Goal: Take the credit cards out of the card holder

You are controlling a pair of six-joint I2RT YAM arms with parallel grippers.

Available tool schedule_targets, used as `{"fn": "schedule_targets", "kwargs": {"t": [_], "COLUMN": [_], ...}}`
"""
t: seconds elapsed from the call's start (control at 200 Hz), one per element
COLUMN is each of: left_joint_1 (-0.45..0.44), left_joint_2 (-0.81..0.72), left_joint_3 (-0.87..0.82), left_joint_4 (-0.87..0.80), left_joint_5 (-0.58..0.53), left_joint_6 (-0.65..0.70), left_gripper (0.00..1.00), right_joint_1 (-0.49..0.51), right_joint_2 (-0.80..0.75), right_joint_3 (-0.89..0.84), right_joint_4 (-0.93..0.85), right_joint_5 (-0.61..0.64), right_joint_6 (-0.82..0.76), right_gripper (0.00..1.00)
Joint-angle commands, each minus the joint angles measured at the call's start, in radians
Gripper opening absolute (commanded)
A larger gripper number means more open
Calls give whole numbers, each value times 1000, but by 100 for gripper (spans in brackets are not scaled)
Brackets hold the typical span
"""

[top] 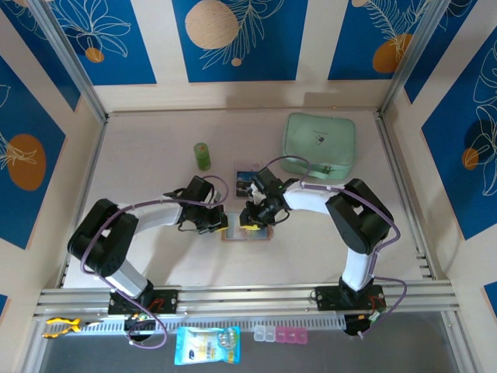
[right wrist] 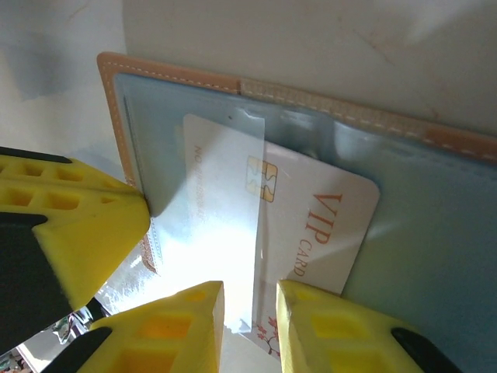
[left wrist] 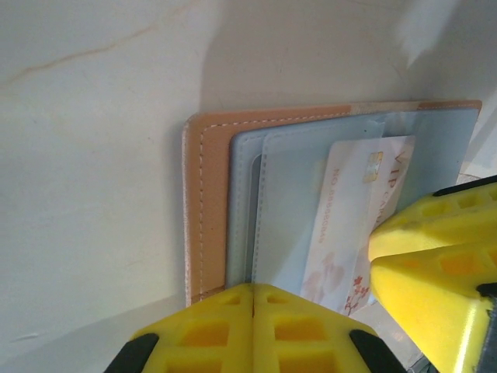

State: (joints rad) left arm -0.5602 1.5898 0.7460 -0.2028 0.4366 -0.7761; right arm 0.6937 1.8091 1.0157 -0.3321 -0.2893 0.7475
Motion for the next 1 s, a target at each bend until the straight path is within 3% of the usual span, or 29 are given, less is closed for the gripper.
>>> {"fn": "schedule_targets", "kwargs": {"t": [0.0, 0.535, 0.995], "left_joint_1": [5, -62, -63], "left_joint_2": [-35, 41, 90], "left_joint_3": [20, 111, 79], "left_joint_4": [-54, -35, -47], "left_joint_5": [-13, 45, 1], "left_joint_6": [9, 11, 16], "left_gripper": [7, 5, 2], "right_joint_1": [3, -22, -35], "right_joint_2": [-54, -107, -51], "right_joint_3": [10, -35, -66], "right_joint_4": [-32, -61, -3], "right_joint_5": [4, 41, -2], "right_joint_6": [-16, -2, 13], "right_gripper": [27, 29, 29]}}
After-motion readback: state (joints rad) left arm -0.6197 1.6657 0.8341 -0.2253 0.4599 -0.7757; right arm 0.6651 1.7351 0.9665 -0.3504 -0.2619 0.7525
